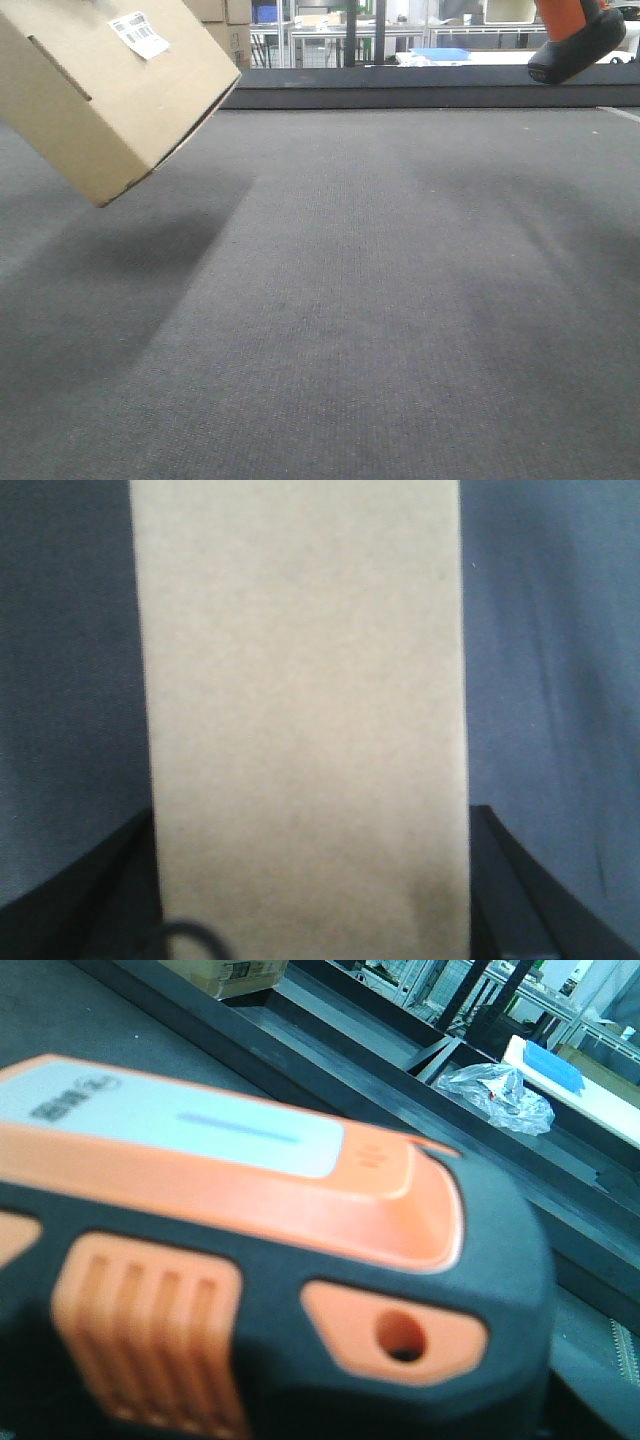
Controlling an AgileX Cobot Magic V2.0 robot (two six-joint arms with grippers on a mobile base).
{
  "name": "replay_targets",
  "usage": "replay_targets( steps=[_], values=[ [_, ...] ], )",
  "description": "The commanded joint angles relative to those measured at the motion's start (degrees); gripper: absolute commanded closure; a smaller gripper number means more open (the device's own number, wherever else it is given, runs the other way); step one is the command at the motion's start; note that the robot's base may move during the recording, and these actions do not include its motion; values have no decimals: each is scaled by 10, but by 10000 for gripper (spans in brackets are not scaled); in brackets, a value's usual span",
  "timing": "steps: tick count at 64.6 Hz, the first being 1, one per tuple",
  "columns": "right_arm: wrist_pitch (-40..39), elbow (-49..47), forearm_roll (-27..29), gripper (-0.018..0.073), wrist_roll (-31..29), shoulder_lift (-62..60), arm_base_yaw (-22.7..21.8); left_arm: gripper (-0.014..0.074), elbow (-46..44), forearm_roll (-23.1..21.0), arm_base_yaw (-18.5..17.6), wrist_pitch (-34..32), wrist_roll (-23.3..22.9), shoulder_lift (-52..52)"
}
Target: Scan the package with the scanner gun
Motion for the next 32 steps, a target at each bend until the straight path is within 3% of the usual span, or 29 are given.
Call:
replay_targets(
  steps=[1,22,32],
  values=[
    [-37,-9,6,713,-1,-3,-3,708,-5,-17,-14,-2,5,-7],
    [-39,-9,10,713,-1,-3,-3,708,-5,-17,-19,-2,5,-7],
    [-43,-9,48,713,-1,-7,-3,708,-5,-15,-19,-2,5,-7]
  ],
)
